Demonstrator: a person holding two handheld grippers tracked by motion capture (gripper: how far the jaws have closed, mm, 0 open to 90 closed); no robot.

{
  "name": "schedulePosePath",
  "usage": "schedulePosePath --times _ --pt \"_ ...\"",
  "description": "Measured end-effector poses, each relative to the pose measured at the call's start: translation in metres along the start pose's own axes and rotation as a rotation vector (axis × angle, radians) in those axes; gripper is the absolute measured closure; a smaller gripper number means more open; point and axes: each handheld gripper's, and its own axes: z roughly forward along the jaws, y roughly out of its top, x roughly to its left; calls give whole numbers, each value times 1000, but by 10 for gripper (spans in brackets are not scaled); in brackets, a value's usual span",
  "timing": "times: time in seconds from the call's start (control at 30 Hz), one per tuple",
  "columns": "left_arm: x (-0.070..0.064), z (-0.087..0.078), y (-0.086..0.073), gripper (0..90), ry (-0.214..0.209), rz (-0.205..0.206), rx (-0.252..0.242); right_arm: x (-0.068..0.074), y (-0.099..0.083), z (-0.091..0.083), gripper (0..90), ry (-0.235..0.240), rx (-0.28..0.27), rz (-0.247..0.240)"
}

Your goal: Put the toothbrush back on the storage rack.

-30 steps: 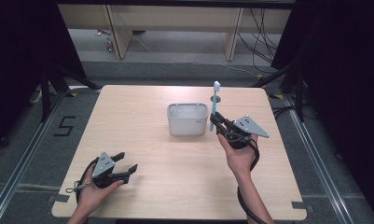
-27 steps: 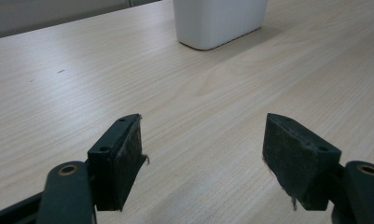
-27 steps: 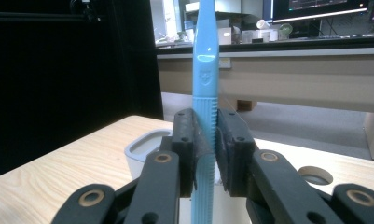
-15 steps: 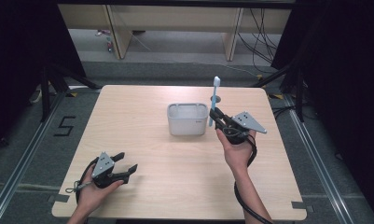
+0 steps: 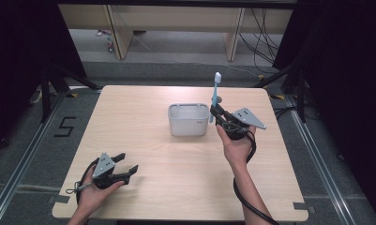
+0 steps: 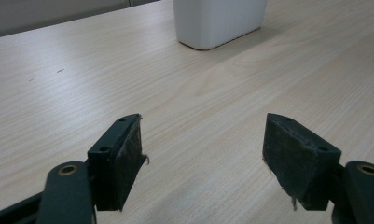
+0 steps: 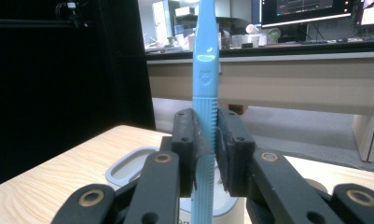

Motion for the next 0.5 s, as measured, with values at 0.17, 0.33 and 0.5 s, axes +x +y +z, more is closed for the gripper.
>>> schedulePosePath --times 0.17,0.33,0.5 --pt "0 0 0 280 -3 0 -4 0 1 3 785 -8 9 3" --pt "0 1 0 280 -4 -2 -4 0 2 7 786 -15 3 -4" --pt "0 0 0 279 -4 -2 -2 0 3 12 786 -5 6 -9"
